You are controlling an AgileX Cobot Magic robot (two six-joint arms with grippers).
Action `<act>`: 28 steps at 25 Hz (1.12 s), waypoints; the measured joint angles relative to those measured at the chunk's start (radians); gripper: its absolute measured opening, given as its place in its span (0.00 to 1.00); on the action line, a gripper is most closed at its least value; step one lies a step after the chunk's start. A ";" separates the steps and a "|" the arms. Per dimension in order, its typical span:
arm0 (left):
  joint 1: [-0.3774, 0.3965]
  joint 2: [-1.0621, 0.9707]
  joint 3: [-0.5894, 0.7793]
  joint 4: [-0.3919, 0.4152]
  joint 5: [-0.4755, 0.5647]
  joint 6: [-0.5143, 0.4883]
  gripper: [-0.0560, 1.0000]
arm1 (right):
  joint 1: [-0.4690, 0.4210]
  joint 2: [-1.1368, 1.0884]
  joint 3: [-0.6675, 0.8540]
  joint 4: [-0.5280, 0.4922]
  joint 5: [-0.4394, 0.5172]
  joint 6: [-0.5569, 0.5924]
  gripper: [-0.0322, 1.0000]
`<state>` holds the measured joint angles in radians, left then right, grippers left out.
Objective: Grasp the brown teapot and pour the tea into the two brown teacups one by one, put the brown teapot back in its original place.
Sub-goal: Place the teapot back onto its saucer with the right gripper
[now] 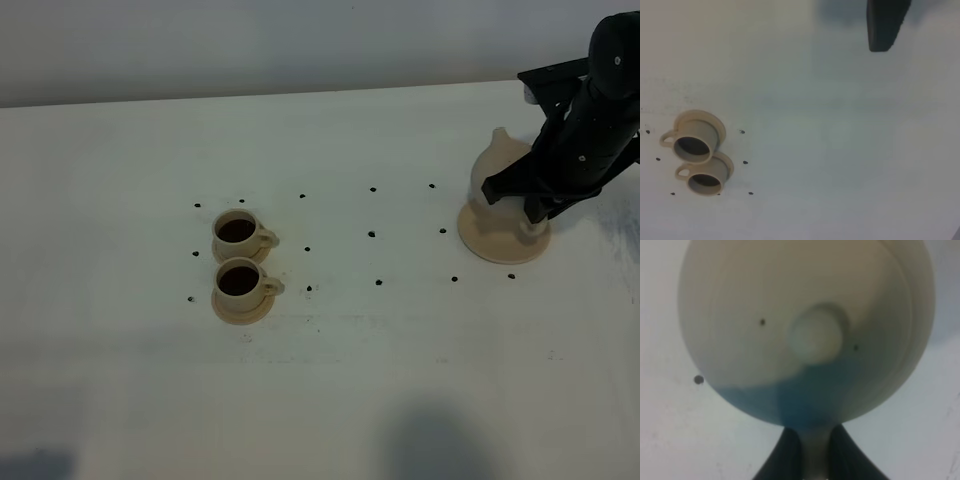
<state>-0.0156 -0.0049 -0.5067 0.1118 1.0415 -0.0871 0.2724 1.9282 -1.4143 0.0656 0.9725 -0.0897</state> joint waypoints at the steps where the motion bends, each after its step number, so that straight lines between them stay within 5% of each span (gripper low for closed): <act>1: 0.000 0.000 0.000 0.000 0.000 0.000 0.63 | 0.000 0.012 0.000 0.000 0.002 0.000 0.16; 22: 0.000 0.000 0.000 0.000 0.000 0.000 0.63 | 0.000 0.113 0.000 0.000 -0.034 -0.003 0.16; 28: 0.000 0.000 0.000 0.000 0.000 0.000 0.63 | 0.000 0.113 0.000 0.004 -0.038 -0.003 0.31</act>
<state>-0.0156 -0.0049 -0.5067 0.1118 1.0415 -0.0871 0.2724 2.0415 -1.4143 0.0700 0.9347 -0.0929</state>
